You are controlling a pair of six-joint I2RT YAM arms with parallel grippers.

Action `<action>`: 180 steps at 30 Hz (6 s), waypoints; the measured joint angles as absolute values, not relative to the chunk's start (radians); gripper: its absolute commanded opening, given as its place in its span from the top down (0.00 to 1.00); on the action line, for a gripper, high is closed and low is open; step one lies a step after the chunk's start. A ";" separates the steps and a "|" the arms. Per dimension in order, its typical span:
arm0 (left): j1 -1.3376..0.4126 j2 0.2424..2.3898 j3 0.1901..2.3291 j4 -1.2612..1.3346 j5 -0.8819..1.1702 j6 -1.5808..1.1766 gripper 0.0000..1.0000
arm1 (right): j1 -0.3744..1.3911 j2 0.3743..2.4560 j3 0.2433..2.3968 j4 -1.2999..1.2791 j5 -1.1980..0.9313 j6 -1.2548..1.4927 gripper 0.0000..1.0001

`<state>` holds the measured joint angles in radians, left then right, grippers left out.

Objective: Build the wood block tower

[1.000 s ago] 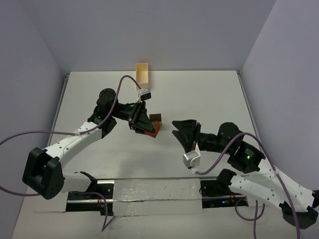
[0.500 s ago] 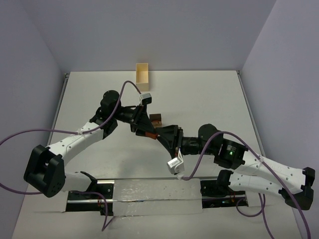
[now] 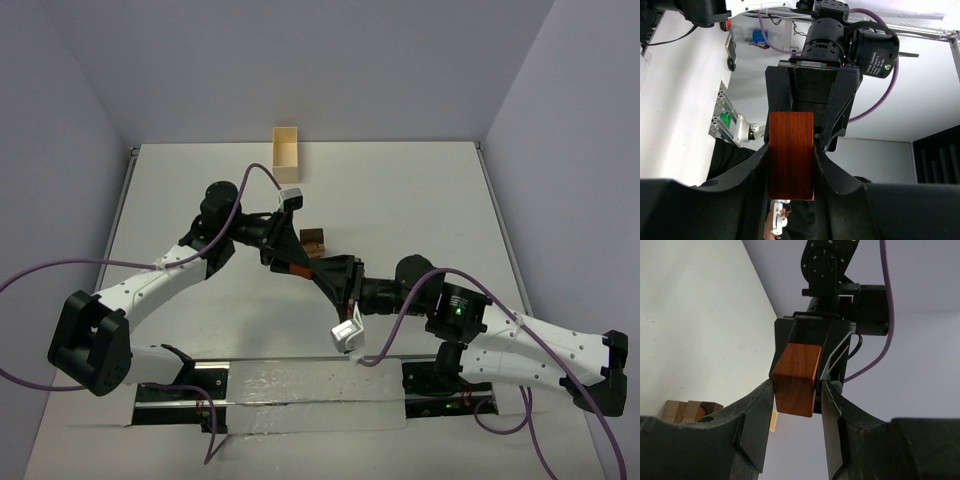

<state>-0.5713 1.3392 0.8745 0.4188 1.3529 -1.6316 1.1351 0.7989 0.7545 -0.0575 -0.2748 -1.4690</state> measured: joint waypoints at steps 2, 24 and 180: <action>-0.571 1.340 0.870 0.425 1.354 -1.643 1.00 | 1.137 0.788 0.734 -0.036 -0.273 -1.476 0.59; -0.561 1.357 0.859 0.513 1.367 -1.702 1.00 | 1.150 0.767 0.654 0.090 -0.240 -1.525 0.71; -0.059 1.398 1.166 -0.548 1.178 -0.189 0.01 | 0.470 1.765 1.463 -0.591 -0.881 -0.990 1.00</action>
